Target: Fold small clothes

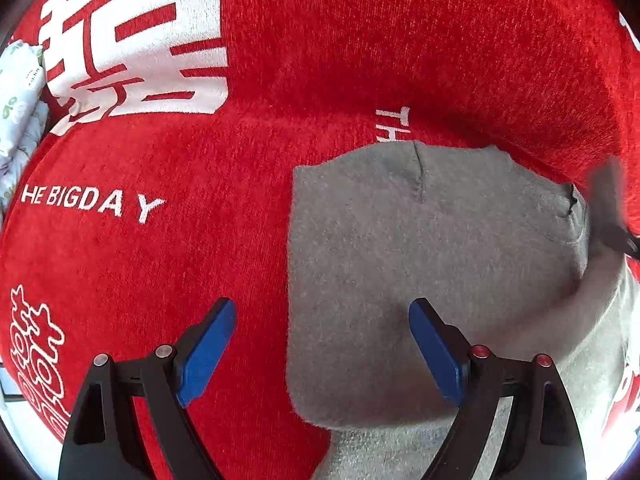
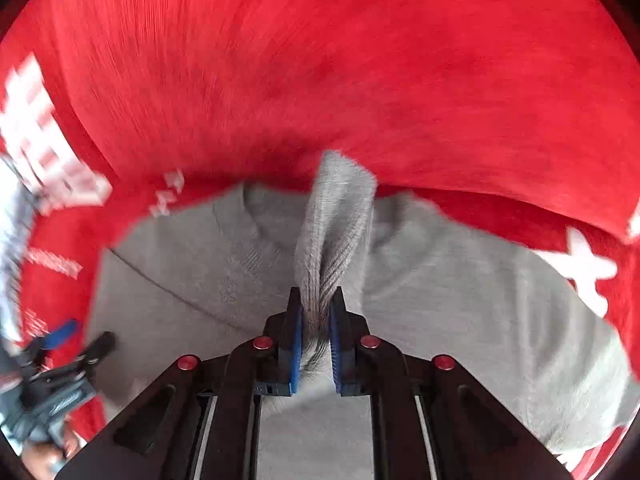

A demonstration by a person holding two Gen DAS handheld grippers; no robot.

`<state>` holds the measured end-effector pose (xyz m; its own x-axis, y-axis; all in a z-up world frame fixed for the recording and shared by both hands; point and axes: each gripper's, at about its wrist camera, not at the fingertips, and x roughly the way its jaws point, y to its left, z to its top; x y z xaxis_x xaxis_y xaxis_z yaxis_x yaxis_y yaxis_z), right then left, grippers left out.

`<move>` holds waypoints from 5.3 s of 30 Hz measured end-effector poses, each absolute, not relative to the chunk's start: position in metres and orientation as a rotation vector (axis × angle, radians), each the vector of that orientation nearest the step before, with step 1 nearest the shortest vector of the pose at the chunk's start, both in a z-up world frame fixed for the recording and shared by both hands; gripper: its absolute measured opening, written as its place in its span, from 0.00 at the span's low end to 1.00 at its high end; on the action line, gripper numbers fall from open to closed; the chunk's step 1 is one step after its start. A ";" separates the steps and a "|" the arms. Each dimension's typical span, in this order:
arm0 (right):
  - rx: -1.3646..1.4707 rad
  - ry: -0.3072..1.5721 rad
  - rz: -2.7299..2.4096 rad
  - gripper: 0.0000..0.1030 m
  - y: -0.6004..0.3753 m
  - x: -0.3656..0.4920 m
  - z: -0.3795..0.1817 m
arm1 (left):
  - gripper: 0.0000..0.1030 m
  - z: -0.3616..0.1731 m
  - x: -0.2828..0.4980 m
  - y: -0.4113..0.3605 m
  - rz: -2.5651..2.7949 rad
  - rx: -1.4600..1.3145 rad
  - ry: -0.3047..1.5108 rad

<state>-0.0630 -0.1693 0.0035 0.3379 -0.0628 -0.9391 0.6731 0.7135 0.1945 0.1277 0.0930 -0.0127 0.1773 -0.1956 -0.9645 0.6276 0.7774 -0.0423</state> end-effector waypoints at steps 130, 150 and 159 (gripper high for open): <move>1.134 1.017 -0.786 0.43 -0.116 -0.215 -0.001 | 0.08 -0.001 0.118 0.078 -0.848 0.667 1.436; 1.187 0.991 -0.719 0.68 -0.068 -0.206 0.018 | 0.99 0.020 0.107 0.074 -0.771 0.691 1.318; 1.270 0.962 -0.727 0.76 -0.096 -0.254 0.003 | 0.99 0.028 0.060 0.035 -0.821 0.720 1.292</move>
